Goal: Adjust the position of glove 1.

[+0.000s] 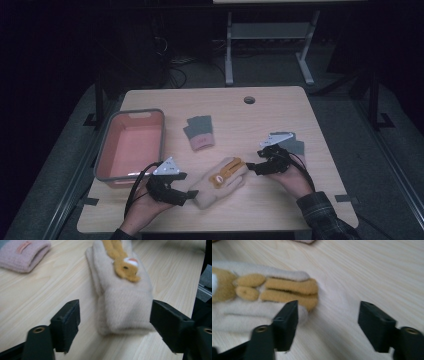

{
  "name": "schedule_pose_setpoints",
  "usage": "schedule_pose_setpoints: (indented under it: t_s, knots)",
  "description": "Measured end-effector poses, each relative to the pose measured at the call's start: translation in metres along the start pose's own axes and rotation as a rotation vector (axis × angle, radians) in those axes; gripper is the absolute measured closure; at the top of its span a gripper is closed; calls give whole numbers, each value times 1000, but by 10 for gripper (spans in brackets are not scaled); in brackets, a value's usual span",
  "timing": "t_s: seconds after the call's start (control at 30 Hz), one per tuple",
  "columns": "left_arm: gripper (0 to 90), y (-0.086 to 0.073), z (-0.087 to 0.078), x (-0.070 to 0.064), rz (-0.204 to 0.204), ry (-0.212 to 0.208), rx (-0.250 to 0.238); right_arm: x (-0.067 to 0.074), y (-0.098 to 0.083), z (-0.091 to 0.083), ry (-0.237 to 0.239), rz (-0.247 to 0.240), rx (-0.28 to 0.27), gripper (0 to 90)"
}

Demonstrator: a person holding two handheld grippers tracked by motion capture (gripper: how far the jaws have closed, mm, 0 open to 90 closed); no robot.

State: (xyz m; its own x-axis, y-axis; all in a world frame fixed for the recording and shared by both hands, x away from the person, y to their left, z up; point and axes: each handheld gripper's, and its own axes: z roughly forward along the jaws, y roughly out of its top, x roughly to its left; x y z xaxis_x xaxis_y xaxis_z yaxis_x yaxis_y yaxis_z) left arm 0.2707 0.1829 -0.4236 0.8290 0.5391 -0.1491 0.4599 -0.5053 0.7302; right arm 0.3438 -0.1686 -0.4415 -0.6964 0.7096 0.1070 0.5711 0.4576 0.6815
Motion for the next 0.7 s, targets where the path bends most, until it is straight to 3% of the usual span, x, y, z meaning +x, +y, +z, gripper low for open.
schedule_pose_setpoints:
  t_s: [0.2, 0.27, 0.33, 0.47, 0.7]
  knots:
    - [176, 19, 11, -4, 28, -12, -7, 7, -12, -5, -7, -24, -9, 204]
    - [163, 27, 20, -6, 60, -17, 15, 8, -16, -8, 2, -35, -10, 181]
    - [153, 31, 26, -7, 60, -23, 17, 10, -20, -11, 2, -42, -16, 178]
    - [146, 35, 38, -7, 75, -28, 40, 11, -31, -15, -2, -58, -23, 163]
    - [134, 38, 51, -7, 85, -29, 67, 12, -48, -19, -6, -63, 12, 136]
